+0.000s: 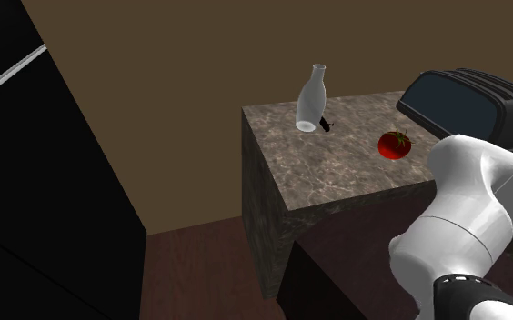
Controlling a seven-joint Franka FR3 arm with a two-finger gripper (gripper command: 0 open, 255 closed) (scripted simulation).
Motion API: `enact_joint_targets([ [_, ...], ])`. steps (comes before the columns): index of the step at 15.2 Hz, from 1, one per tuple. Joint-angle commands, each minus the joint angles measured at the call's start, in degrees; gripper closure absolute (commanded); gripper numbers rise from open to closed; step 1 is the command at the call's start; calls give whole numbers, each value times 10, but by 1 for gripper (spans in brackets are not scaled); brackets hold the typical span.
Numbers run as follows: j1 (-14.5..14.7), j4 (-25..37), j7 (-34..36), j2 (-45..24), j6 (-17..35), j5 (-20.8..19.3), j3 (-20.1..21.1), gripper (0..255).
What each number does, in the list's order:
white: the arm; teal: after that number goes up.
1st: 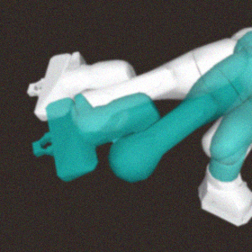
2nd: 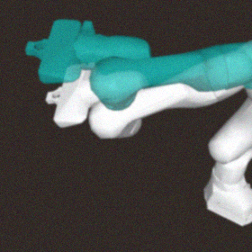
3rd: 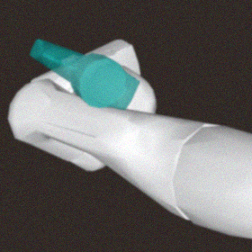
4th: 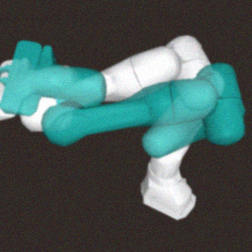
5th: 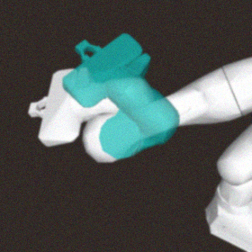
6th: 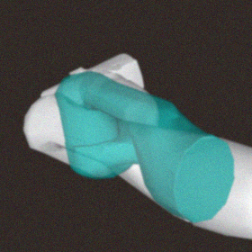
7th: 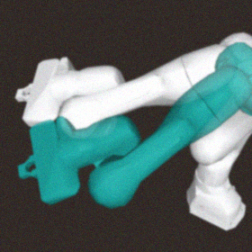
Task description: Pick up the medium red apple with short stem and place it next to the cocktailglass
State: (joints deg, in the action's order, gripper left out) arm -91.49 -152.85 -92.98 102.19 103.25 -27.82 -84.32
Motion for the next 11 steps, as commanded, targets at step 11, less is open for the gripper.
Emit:
enact_joint_targets([
  [11,41,24,53,-1,-6,66,101,255],
])
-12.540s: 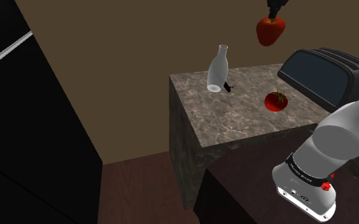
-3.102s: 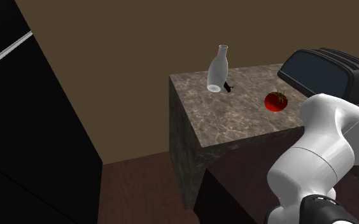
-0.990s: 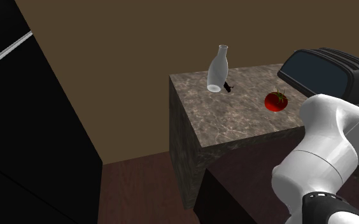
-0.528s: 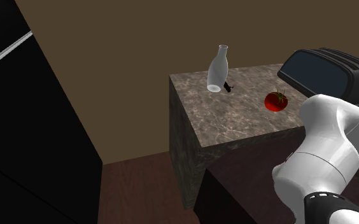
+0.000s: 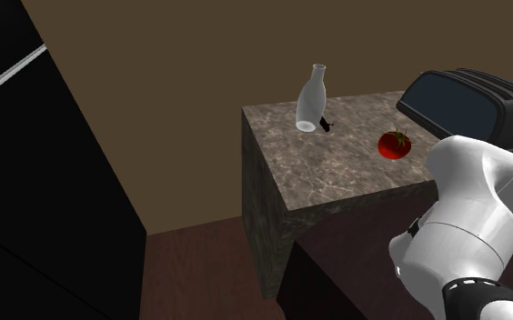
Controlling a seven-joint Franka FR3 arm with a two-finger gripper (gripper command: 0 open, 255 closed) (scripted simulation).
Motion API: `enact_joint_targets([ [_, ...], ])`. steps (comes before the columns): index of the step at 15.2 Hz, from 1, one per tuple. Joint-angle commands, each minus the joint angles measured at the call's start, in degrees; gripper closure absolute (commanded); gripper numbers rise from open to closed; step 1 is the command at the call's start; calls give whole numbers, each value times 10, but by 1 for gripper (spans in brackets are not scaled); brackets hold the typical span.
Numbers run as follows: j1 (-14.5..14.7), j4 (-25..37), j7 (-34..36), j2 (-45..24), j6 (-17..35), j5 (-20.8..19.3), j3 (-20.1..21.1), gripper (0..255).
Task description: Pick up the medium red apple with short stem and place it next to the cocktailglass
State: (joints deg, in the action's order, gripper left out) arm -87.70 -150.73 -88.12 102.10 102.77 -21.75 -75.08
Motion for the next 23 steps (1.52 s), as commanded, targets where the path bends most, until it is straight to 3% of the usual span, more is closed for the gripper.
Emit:
enact_joint_targets([
  [1,7,6,8,0,-2,11,16,255],
  [23,100,97,91,-41,-15,111,176,255],
])
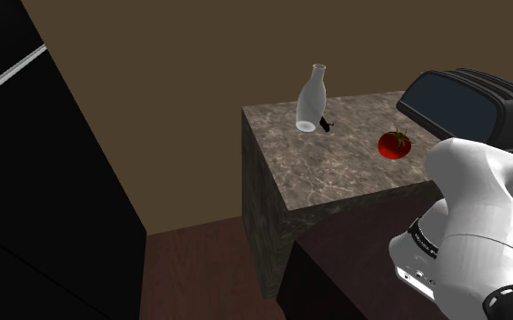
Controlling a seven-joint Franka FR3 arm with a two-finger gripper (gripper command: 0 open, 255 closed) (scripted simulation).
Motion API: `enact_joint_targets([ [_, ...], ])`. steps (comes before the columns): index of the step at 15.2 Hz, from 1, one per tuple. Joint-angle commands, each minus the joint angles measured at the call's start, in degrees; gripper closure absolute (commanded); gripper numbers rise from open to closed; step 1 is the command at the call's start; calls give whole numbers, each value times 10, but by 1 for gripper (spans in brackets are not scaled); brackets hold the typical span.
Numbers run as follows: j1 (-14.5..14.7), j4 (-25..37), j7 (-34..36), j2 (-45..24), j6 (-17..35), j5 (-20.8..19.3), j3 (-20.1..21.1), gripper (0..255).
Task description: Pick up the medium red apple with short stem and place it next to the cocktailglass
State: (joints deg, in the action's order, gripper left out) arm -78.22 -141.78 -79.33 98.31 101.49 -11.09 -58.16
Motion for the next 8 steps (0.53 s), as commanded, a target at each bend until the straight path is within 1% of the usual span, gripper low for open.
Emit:
enact_joint_targets([
  [1,9,12,7,-6,-3,9,13,255],
  [4,19,26,15,-15,-5,18,29,255],
  [8,22,-44,39,-16,66,28,49,255],
])
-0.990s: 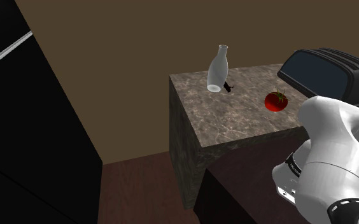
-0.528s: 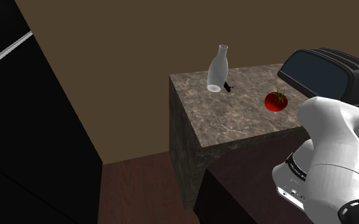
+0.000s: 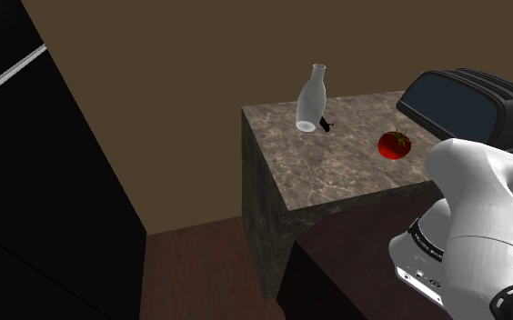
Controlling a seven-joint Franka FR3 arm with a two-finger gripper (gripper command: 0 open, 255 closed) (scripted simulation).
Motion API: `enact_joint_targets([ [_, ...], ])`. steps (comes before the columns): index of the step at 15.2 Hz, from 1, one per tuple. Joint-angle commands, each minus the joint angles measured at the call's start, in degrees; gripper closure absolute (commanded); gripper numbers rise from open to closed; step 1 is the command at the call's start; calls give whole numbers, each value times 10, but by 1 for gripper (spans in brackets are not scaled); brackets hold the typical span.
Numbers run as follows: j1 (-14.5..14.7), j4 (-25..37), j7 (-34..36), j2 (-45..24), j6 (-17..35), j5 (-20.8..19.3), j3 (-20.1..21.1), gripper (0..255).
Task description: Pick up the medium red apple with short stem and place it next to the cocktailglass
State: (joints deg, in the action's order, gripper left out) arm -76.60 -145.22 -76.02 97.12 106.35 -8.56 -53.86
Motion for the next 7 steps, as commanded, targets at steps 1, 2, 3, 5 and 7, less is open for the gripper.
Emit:
enact_joint_targets([
  [1,9,-26,12,-6,36,5,12,255],
  [2,12,-41,18,-8,55,8,18,255],
  [3,16,-56,25,-11,74,11,24,255],
  [5,20,-53,23,-14,74,8,21,255],
  [7,63,44,36,-122,-34,-32,119,0],
])
